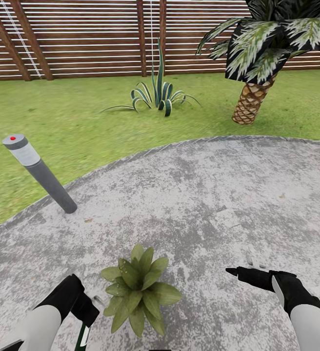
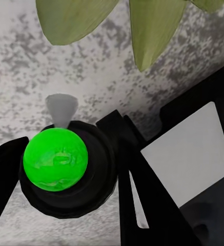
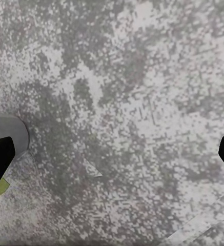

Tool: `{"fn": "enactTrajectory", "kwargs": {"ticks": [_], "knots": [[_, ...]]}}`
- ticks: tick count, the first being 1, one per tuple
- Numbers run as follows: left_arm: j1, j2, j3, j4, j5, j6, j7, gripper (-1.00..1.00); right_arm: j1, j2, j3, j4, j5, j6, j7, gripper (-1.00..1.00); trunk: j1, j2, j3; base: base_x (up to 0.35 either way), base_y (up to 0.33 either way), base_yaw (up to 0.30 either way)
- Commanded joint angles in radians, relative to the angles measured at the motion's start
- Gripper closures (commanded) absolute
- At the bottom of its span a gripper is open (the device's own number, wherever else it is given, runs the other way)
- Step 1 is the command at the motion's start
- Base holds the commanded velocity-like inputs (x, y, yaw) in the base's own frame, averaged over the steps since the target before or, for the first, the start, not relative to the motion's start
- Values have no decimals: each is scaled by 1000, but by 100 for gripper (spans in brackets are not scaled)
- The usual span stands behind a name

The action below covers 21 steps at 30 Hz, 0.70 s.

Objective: Pick up the pesticide atomizer in the garden and spray insectifuge to fully cover both potted plants in the garden.

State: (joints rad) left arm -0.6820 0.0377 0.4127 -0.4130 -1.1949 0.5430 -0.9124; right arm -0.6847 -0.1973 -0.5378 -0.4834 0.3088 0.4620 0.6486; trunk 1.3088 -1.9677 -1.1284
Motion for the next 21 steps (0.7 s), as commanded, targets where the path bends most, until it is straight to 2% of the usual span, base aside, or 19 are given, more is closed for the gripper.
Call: {"fn": "enactTrajectory", "kwargs": {"ticks": [1, 12, 21], "knots": [[-1, -1, 7, -1, -5, 7, -7, 100, -1, 1, -8, -1, 10, 4, 9, -100, 0, 0, -1, 0, 0, 0], [-12, -29, 5, -13, -5, 13, -100, 100, -1, 1, -8, -1, 10, 4, 8, -100, 0, 0, -1, 0, 0, 0], [-13, -42, 3, -61, -5, 80, -106, 100, -1, 1, -8, -1, 10, 4, 8, -100, 0, 0, -1, 0, 0, 0]]}}
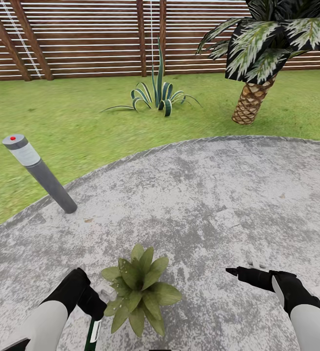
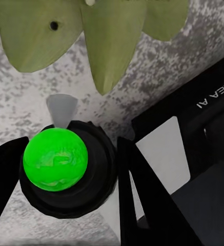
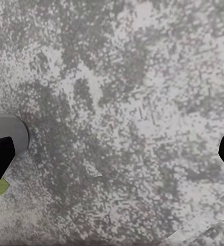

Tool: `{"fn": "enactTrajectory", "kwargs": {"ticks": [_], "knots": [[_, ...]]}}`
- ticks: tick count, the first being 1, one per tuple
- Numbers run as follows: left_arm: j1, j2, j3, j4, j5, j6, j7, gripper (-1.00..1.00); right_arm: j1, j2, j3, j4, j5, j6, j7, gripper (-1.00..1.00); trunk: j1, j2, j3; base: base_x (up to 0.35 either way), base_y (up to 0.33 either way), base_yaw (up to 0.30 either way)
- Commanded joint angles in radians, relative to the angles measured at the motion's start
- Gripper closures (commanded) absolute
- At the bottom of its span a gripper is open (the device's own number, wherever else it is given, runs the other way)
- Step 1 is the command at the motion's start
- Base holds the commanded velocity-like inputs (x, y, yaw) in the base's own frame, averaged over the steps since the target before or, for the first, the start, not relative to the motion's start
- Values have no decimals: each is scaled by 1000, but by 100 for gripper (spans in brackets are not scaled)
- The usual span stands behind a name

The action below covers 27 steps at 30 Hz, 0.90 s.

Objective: Pick up the pesticide atomizer in the garden and spray insectifuge to fully cover both potted plants in the garden.

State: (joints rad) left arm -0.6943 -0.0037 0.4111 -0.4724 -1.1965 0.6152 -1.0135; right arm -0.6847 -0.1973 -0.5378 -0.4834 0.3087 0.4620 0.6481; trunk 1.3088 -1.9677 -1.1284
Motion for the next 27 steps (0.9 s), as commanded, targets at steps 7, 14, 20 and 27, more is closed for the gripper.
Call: {"fn": "enactTrajectory", "kwargs": {"ticks": [7, 14, 20, 27], "knots": [[-1, 0, 4, -4, -4, 11, -8, 100, -1, 1, -8, -1, 10, 3, 10, -100, 0, 0, -1, 0, 0, 0], [-1, 1, -43, -11, -3, 14, -10, 100, -1, 1, -8, -1, 10, 0, 10, -100, 0, 0, -1, 0, 0, 0], [-2, -1, -48, -75, -4, 23, -11, 100, -1, 1, -8, 0, 12, 0, 10, -100, 0, 0, -1, 0, 0, 0], [-35, -1, -55, -80, -3, 70, -14, 100, -1, 1, -8, 0, 12, 0, 10, -100, 0, 0, -1, 0, 0, 0]]}}
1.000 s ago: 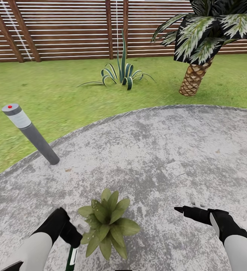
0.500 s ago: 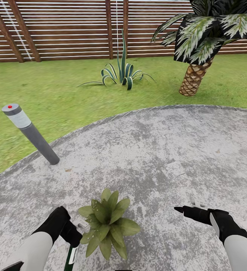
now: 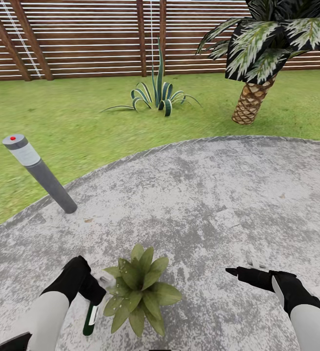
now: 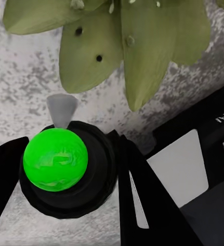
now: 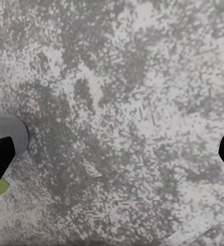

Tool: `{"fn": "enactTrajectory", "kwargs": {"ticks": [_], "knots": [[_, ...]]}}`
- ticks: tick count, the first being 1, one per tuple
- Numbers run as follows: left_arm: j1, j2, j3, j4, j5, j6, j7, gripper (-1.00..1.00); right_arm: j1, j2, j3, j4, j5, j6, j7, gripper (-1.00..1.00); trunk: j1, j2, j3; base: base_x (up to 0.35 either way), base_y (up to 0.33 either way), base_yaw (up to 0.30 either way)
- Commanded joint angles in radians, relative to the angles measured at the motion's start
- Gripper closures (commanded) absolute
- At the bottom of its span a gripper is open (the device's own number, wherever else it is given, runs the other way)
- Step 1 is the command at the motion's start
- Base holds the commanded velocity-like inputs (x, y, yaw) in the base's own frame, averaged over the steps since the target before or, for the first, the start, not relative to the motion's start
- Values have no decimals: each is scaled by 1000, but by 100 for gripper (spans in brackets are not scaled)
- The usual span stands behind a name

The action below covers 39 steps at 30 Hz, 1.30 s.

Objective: Pick up the pesticide atomizer in the garden and spray insectifuge to fully cover both potted plants in the garden.

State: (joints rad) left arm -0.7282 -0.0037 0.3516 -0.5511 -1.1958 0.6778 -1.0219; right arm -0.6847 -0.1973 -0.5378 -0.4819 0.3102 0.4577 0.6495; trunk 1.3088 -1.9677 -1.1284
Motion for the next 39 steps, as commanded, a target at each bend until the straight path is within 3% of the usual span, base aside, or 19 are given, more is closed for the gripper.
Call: {"fn": "enactTrajectory", "kwargs": {"ticks": [1, 6, 11, 15, 19, 26, 39], "knots": [[-8, -1, 4, -1, -4, 8, -14, 100, -1, 1, -8, -1, 10, 5, 9, -100, 0, 0, -1, 0, 0, 0], [-64, 1, 2, -1, -5, 20, -100, 100, -1, 1, -8, -1, 10, 4, 9, -100, 0, 0, -1, 0, 0, 0], [-84, 2, -35, -1, -5, 46, -110, 100, -1, 1, -8, -1, 10, 4, 9, -100, 0, 0, -1, 0, 0, 0], [-85, 8, -44, -1, -6, 48, -110, 100, -1, 1, -8, 0, 10, 5, 9, -100, 0, 0, -1, 0, 0, 0], [-85, 40, -45, -1, -49, 48, -109, 100, -1, 1, -8, 20, 10, 4, 8, -100, 0, 0, -1, 0, 0, 0], [-85, 103, -45, -41, -62, 47, -109, 100, -1, 1, -8, 60, 10, 4, 7, -100, 0, 0, -1, 0, 0, 0], [-77, 101, -48, -33, -64, 42, -106, 100, -1, 1, -8, 61, 10, 4, 7, -100, 0, 0, -1, 0, 0, 0]]}}
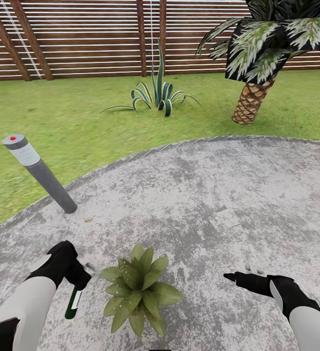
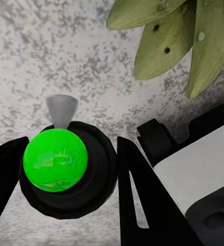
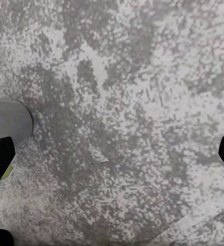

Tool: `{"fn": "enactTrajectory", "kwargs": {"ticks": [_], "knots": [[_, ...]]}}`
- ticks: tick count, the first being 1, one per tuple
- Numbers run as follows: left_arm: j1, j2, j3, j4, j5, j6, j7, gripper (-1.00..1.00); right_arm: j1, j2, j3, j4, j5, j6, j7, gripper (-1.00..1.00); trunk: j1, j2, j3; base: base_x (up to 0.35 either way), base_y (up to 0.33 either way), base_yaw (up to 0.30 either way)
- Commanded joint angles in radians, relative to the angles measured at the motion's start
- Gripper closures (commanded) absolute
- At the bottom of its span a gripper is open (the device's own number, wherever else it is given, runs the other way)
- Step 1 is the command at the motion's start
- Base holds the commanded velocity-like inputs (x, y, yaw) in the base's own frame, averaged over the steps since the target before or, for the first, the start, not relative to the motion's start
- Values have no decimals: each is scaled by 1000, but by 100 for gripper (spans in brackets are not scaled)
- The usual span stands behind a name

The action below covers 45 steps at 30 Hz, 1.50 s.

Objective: Pick up the pesticide atomizer in the garden and spray insectifuge to fully cover both potted plants in the garden.

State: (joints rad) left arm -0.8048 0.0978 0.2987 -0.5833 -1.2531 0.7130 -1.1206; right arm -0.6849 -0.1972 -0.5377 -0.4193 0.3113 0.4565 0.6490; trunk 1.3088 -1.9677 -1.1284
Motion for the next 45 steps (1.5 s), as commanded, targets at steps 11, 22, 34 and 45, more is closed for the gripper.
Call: {"fn": "enactTrajectory", "kwargs": {"ticks": [11, 22, 34, 45], "knots": [[3, -7, 3, -10, -3, 5, 109, 100, -1, 1, -8, -1, 9, 6, 8, -100, 0, 0, -1, 0, 0, 0], [0, -24, 4, 0, -2, 4, 114, 100, -1, 1, -8, -1, 9, 5, 8, -100, 0, 0, -1, 0, 0, 0], [9, -18, 7, 123, -4, -55, 127, 100, -1, 1, -8, -1, 9, 6, 8, -100, 0, 0, -1, 0, 0, 0], [0, -36, 6, -3, 1, -48, 113, 100, -1, 1, -8, -1, 9, 6, 8, -100, 0, 0, -1, 0, 0, 0]]}}
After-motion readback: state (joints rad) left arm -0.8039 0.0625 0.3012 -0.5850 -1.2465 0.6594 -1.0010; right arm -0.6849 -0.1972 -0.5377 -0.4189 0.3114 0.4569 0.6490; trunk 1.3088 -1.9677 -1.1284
